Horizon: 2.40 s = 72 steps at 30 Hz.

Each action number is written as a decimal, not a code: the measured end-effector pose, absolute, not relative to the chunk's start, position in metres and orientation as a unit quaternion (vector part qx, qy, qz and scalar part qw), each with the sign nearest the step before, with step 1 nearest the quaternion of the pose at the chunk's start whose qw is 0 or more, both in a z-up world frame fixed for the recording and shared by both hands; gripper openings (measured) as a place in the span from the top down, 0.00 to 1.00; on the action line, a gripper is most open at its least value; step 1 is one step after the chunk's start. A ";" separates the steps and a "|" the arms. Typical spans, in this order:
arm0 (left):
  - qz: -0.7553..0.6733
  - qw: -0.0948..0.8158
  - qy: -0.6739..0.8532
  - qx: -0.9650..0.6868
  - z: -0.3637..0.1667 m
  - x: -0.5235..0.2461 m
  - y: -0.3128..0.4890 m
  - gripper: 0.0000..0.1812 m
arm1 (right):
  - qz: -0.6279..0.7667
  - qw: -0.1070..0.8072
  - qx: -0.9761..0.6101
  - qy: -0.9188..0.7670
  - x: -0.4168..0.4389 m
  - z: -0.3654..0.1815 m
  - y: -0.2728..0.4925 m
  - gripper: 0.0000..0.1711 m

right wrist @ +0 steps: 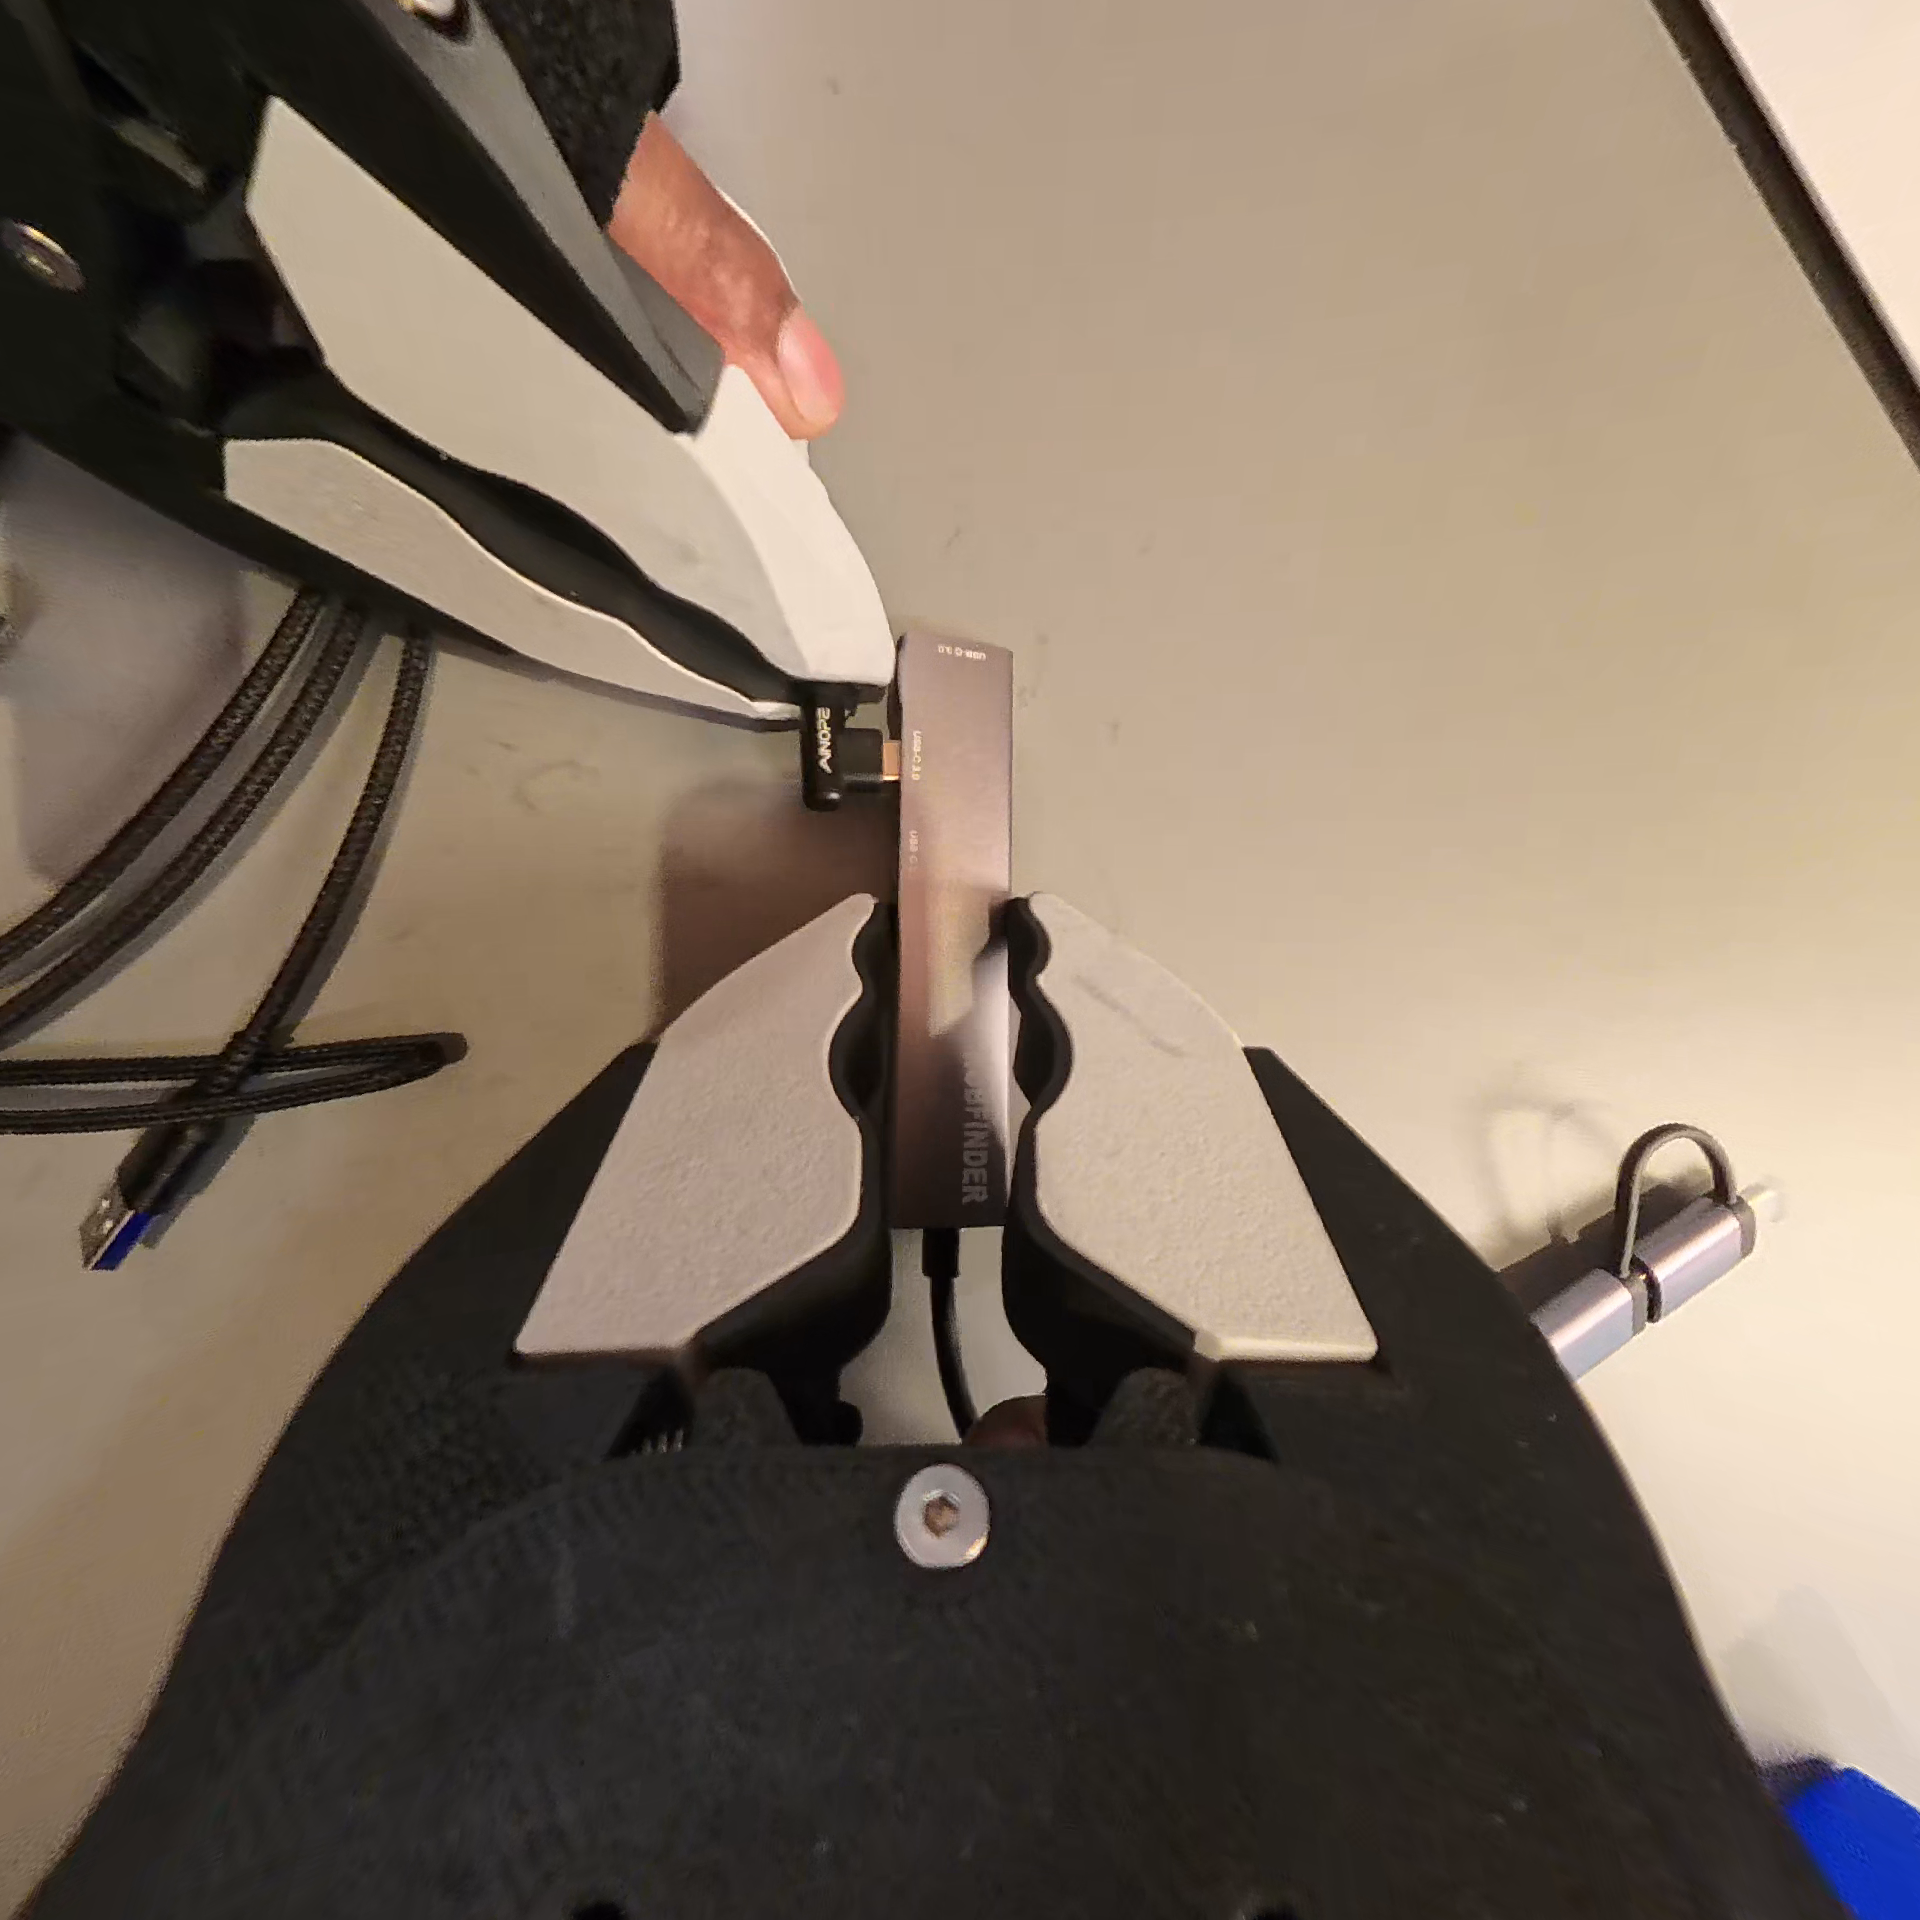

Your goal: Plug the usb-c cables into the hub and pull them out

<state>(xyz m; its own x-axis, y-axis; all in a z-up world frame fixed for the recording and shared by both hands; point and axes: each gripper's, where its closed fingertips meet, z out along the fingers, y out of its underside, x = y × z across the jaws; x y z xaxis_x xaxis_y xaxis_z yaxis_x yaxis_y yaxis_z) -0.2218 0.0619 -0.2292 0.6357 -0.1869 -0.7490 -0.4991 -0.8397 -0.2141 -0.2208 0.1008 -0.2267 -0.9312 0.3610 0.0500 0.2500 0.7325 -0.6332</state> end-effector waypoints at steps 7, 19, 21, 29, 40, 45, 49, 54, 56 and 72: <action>0.373 0.207 0.196 -0.883 -0.230 -0.220 0.062 0.96 | 0.332 0.097 -0.110 -0.932 -0.215 -0.225 0.100 0.87; 0.376 0.201 0.201 -0.882 -0.232 -0.218 0.069 0.96 | 0.348 0.049 -0.123 -0.928 -0.207 -0.230 0.091 0.78; 0.375 0.202 0.205 -0.881 -0.232 -0.216 0.071 0.96 | 0.351 0.047 -0.129 -0.926 -0.206 -0.228 0.085 0.76; 0.377 0.203 0.213 -0.878 -0.232 -0.214 0.073 0.96 | 0.342 0.041 -0.185 -0.920 -0.214 -0.234 0.086 0.74; 0.394 0.206 0.205 -0.872 -0.224 -0.218 0.071 0.96 | 0.341 0.080 -0.174 -0.920 -0.219 -0.229 0.083 0.77; 0.388 0.231 0.172 -0.876 -0.220 -0.219 0.073 0.95 | 0.340 0.101 -0.163 -0.921 -0.221 -0.225 0.085 0.77; 0.368 0.276 0.109 -0.881 -0.214 -0.226 0.068 0.88 | 0.336 0.108 -0.157 -0.922 -0.223 -0.226 0.091 0.77; 0.307 0.340 0.052 -0.887 -0.212 -0.225 0.063 0.74 | 0.334 0.119 -0.105 -0.929 -0.215 -0.223 0.088 0.77; 0.276 0.353 0.051 -0.893 -0.215 -0.218 0.065 0.71 | 0.340 0.123 -0.084 -0.929 -0.211 -0.220 0.083 0.77; 0.220 0.387 0.072 -0.892 -0.212 -0.201 0.073 0.77 | 0.357 0.170 0.022 -0.918 -0.197 -0.207 0.072 0.77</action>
